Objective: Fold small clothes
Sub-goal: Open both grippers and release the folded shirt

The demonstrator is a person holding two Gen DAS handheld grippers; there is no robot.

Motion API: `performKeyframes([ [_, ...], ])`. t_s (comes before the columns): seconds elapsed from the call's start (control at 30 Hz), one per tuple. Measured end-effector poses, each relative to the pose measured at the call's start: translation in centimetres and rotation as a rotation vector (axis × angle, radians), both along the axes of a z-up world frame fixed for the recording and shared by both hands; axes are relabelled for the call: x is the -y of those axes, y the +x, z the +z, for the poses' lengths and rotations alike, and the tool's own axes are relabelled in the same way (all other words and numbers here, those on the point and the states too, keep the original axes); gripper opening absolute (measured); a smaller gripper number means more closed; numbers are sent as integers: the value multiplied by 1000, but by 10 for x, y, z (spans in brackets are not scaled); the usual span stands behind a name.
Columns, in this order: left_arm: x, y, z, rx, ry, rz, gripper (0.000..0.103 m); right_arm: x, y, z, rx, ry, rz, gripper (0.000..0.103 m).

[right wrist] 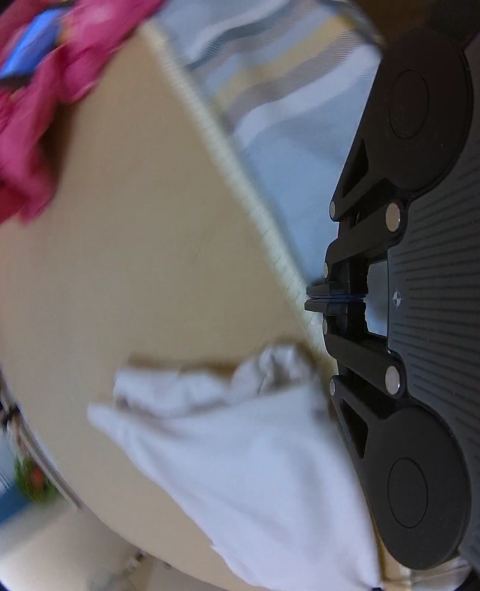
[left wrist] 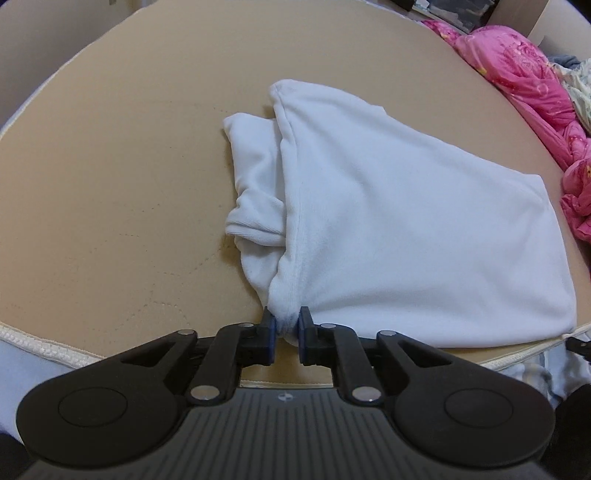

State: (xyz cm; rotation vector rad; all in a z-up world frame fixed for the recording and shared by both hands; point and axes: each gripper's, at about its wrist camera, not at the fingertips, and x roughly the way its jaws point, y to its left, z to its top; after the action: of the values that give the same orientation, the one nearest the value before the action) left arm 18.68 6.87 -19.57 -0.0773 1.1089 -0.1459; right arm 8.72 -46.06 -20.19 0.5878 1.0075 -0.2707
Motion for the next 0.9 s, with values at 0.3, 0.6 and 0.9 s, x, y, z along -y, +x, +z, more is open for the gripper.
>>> performKeyframes([
  [0.3, -8, -12, 30, 104, -24, 56, 56, -20, 42, 51, 208, -45, 122, 38],
  [0.6, -23, -2, 7, 7, 56, 115, 46, -23, 74, 27, 99, -88, 94, 0],
  [0.9, -4, -32, 48, 101, 174, 77, 99, -20, 17, 56, 150, -66, -42, 25],
])
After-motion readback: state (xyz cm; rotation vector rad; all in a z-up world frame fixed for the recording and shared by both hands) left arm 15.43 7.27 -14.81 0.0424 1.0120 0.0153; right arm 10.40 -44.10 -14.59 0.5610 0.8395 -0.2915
